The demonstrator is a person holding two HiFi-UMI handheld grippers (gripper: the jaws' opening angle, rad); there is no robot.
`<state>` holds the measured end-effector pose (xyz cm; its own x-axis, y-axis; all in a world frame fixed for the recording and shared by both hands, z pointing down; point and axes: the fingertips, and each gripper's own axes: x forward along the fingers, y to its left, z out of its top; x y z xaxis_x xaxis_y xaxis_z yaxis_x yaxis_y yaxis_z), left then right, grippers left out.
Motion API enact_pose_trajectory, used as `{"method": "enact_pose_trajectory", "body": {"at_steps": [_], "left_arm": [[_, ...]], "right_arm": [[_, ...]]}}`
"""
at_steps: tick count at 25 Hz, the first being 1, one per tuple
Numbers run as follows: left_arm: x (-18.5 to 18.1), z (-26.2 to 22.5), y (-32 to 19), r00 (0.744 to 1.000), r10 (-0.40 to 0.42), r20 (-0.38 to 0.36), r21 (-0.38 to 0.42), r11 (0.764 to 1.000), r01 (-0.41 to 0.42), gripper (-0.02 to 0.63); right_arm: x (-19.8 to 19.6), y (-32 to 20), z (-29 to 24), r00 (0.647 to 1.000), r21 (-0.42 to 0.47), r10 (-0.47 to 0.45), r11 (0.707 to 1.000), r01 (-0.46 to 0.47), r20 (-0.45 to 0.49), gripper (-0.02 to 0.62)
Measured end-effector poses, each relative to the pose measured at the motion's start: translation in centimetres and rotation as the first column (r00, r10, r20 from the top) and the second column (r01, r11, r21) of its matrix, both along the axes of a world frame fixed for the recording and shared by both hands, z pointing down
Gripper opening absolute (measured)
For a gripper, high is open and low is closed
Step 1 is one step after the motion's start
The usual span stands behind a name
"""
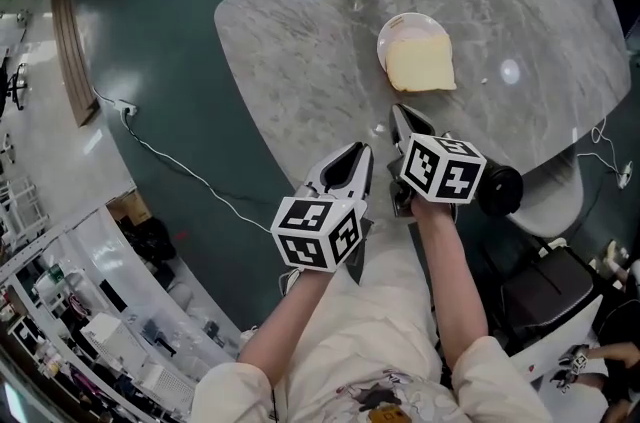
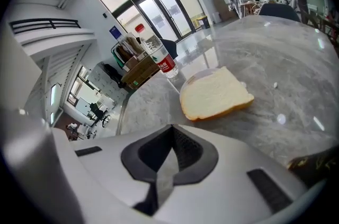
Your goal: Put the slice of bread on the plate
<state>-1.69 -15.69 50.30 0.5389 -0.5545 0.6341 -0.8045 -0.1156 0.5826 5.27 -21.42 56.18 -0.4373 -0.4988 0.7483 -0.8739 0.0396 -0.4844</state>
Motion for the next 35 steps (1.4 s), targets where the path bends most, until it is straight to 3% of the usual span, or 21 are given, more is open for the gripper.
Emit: {"method": "enact_pose_trajectory", "body": {"at_steps": [6,10,15,23,30,35], "left_arm": [[-1.3,-1.8,1.7,1.0,0.024,-0.011,0.04,0.999,-0.024,0.044],[-2.0,-3.5,3.3,0.998,0.067,-0.009,0.082,0.995,-0.066,0.009],[-3.1,-5.9,5.7,0.993,0.12,0.003,0.122,0.985,-0.119,0.009],[-5.0,-9.2,10.8,0.987,0.158,-0.002,0.167,0.974,-0.155,0.009],[-8.0,-12.0,16.2,0.986,0.163,-0.025,0.204,0.967,-0.154,0.009],[-10.4,-14.2,20.6,0.984,0.167,-0.054,0.246,0.958,-0.149,0.009]], "right_arm": [[-1.2,1.6,-3.1,1.0,0.103,0.016,0.995,-0.016,0.0,0.006],[-1.9,3.1,-5.3,0.998,0.178,0.06,0.982,-0.062,0.015,0.005],[-3.1,6.9,-8.4,0.997,0.286,0.016,0.958,0.005,-0.072,0.006],[-3.2,13.4,-12.2,0.996,0.339,0.05,0.94,-0.023,-0.07,0.006],[-7.2,19.3,-16.1,0.997,0.399,0.061,0.916,-0.033,-0.056,0.006],[-10.7,24.0,-19.1,0.993,0.47,0.085,0.882,-0.035,-0.085,0.006]]}}
